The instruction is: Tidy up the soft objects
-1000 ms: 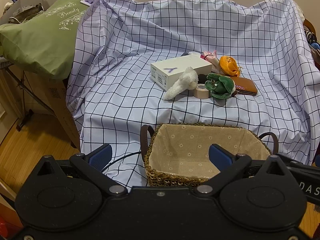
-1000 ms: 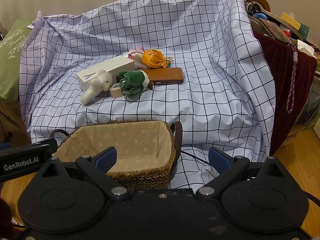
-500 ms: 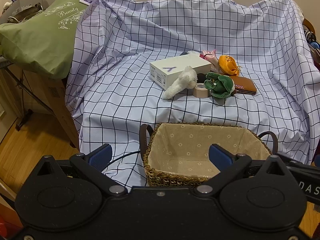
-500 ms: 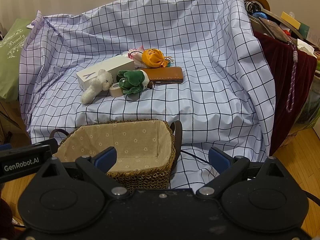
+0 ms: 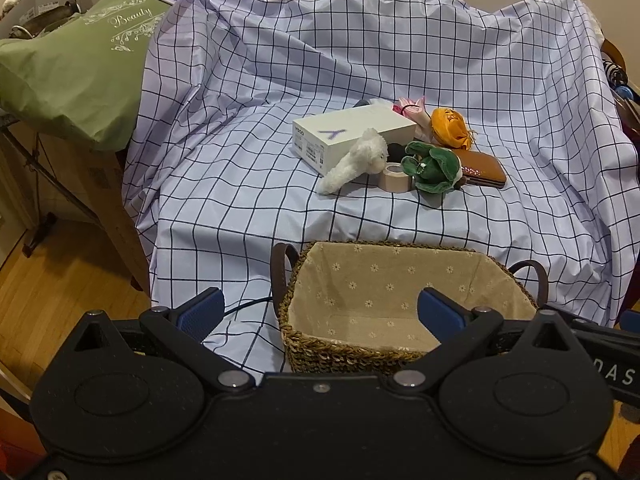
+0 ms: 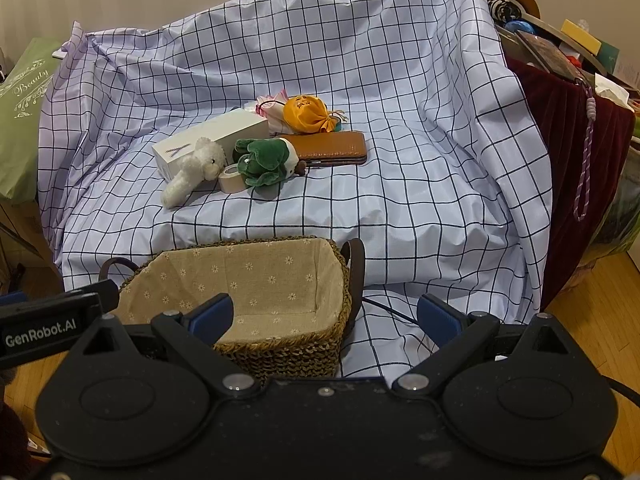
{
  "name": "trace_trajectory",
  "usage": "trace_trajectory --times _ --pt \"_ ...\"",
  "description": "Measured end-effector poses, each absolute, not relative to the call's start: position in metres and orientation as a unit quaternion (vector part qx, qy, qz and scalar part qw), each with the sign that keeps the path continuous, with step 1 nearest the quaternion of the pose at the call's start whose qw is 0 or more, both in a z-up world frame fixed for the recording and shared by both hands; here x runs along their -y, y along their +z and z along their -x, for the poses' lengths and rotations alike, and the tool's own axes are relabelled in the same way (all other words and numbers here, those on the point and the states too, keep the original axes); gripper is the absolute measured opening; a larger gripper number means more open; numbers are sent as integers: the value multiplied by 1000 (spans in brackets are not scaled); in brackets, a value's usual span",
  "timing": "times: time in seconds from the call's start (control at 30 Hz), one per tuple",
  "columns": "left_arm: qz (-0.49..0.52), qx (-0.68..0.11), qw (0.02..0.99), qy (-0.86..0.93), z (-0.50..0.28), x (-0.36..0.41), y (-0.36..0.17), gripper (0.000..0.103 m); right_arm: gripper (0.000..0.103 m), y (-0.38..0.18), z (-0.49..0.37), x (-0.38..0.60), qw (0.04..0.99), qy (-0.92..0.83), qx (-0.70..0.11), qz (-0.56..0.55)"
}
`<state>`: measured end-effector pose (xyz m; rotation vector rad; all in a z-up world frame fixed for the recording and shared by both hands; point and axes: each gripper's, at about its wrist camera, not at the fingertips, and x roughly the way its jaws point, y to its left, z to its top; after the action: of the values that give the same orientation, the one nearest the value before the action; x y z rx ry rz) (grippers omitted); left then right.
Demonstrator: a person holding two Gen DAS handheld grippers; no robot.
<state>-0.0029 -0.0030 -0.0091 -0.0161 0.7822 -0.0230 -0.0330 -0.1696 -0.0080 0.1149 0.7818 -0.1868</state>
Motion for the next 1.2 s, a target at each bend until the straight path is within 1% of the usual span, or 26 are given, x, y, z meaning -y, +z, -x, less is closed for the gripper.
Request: trace_trajectory --times 0.37,0.43,0.5,0.57,0.83,0.97,1.07,1.13,1.2 --pt "13 -397 918 -13 -11 2 -17 99 98 -12 25 180 914 -90 -389 -71" --pt "14 -404 915 -16 -17 2 -20 99 92 -13 22 181 913 -91 -391 -74" --pt "15 -406 914 -16 -22 1 -21 99 91 -14 17 183 912 -91 -393 -75" --pt "13 -406 914 -19 -28 1 -23 99 88 -16 11 185 910 -88 -398 -75" --pt "1 -405 914 -25 -59 0 -25 99 88 -19 -24 189 914 -87 -390 -63" --pt "3 -407 913 -33 -83 -3 -25 99 89 -14 -50 193 918 -88 -382 -66" --pt "-1 -402 915 -37 -102 -3 -25 99 93 -10 -74 195 921 -76 -375 -69" --pt "-7 -397 917 -38 -114 -2 -27 99 101 -8 -90 195 923 -65 -372 -68" --pt "-10 -399 916 -42 -128 -1 -30 99 101 -8 -109 193 924 -58 -374 -65"
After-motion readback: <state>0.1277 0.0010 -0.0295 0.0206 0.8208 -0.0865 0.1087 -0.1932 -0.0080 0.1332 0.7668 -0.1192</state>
